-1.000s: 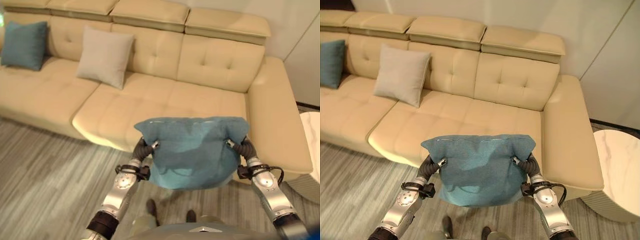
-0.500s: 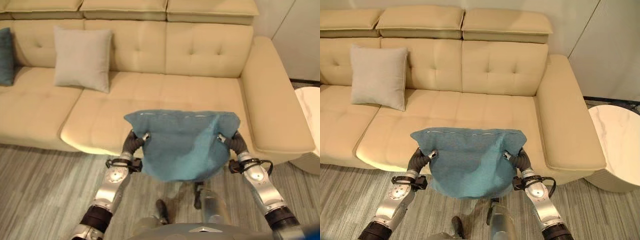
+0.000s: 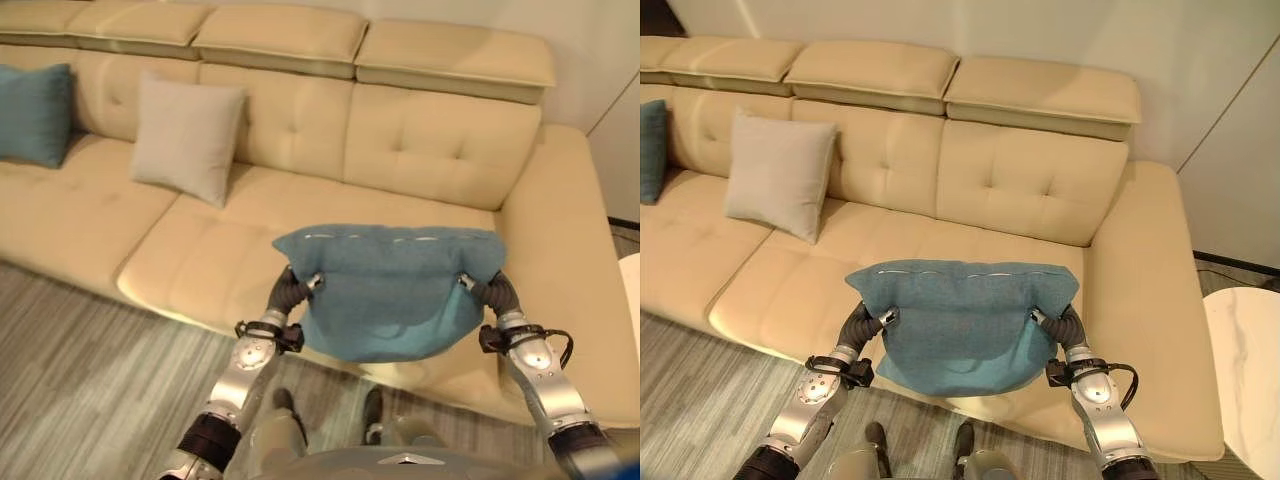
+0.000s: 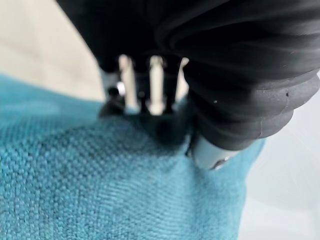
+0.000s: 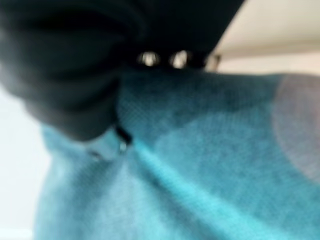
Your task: Pick up all the scattered cushions and arrange them neatly on the sofa.
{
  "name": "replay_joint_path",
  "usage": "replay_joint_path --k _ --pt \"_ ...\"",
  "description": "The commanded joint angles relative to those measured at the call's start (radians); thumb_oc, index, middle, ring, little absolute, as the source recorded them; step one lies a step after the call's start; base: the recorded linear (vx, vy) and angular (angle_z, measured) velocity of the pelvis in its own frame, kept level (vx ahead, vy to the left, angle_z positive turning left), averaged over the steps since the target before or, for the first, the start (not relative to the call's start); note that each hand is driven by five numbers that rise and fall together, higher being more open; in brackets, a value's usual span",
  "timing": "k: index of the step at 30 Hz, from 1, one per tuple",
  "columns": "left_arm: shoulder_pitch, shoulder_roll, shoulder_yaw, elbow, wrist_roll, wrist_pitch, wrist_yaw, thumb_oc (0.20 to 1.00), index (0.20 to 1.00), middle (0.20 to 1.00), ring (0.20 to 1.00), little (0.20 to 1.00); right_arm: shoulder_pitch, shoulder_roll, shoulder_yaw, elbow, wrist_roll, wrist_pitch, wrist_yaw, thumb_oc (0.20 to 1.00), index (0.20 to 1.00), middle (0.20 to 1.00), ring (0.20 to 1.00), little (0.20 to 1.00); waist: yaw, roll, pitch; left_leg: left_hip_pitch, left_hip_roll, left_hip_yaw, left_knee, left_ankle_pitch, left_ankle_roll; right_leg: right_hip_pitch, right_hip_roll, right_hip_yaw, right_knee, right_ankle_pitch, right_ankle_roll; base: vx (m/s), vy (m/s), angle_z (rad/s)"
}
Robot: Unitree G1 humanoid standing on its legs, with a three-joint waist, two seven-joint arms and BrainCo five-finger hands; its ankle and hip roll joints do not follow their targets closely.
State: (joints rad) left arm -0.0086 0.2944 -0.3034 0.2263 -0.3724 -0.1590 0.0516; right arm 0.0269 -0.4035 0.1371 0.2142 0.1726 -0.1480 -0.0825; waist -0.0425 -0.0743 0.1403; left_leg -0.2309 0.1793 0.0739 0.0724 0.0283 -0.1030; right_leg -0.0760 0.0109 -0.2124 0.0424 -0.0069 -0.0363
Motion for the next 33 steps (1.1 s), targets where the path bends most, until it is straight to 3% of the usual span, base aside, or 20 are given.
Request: replay_joint_path --k 1,12,22,26,29,30,33 --pt "-0.048 0.021 0.03 -0.129 -0.026 -0.092 0.006 0.2 0.2 0.2 0.2 0.2 -0.053 -0.011 -0.027 -0.076 0.022 -0.092 -0.01 0.2 0.2 0.2 0.2 0.2 -0.012 0.012 -0.069 0.078 -0.041 -0.008 0.058 -0.04 -0.01 0.074 -0.106 0.03 0.021 -0.053 0.124 0.21 0.163 -0.73" --pt "-0.057 0.056 0.053 -0.14 0.006 -0.091 0.009 0.2 0.2 0.2 0.2 0.2 -0.069 0.009 -0.046 -0.076 -0.006 -0.074 -0.024 0.2 0.2 0.2 0.2 0.2 -0.008 0.032 -0.115 0.232 -0.096 0.09 -0.089 -0.053 0.033 0.095 -0.155 0.066 -0.015 -0.018 0.175 0.08 0.118 -0.15" --pt "-0.117 0.074 0.091 -0.148 0.048 -0.103 0.046 0.2 0.2 0.2 0.2 0.2 -0.123 -0.006 -0.054 -0.102 -0.042 -0.073 -0.057 0.2 0.2 0.2 0.2 0.2 -0.014 0.044 -0.118 0.292 -0.108 0.141 -0.145 -0.061 0.041 0.124 -0.174 0.082 -0.099 0.027 0.206 0.03 0.021 -0.17" --pt "-0.287 0.085 0.058 -0.073 0.027 -0.117 0.114 0.2 0.2 0.2 0.2 0.2 -0.279 -0.041 -0.006 -0.091 -0.054 -0.067 -0.106 0.2 0.2 0.2 0.2 0.2 -0.016 0.048 -0.089 0.259 -0.112 0.156 -0.126 -0.065 0.042 0.09 -0.183 0.085 -0.097 0.046 0.218 -0.09 0.003 -0.17" --pt "-0.486 0.077 -0.003 0.021 -0.031 -0.127 0.176 0.2 0.2 0.2 0.2 0.2 -0.479 -0.054 0.069 -0.038 -0.044 -0.055 -0.16 0.2 0.2 0.2 0.2 0.2 -0.017 0.046 -0.042 0.17 -0.104 0.158 -0.08 -0.061 0.04 0.014 -0.188 0.088 -0.087 0.067 0.222 -0.22 -0.016 -0.15" --pt "-0.632 0.095 -0.041 0.078 -0.05 -0.136 0.21 0.2 0.2 0.2 0.2 0.2 -0.621 -0.088 0.11 0.014 -0.042 -0.042 -0.201 0.2 0.2 0.2 0.2 0.2 -0.013 0.039 -0.014 0.096 -0.096 0.155 -0.058 -0.05 0.035 -0.05 -0.19 0.087 -0.079 0.083 0.223 -0.24 -0.035 0.0" --pt "-0.753 0.12 -0.076 0.132 -0.05 -0.147 0.234 0.2 0.2 0.2 0.2 0.2 -0.753 -0.12 0.15 0.077 -0.035 -0.04 -0.228 0.2 0.2 0.2 0.2 0.2 -0.012 0.032 0.005 0.034 -0.091 0.149 -0.043 -0.037 0.031 -0.109 -0.19 0.089 -0.072 0.1 0.225 -0.15 -0.03 -0.01"
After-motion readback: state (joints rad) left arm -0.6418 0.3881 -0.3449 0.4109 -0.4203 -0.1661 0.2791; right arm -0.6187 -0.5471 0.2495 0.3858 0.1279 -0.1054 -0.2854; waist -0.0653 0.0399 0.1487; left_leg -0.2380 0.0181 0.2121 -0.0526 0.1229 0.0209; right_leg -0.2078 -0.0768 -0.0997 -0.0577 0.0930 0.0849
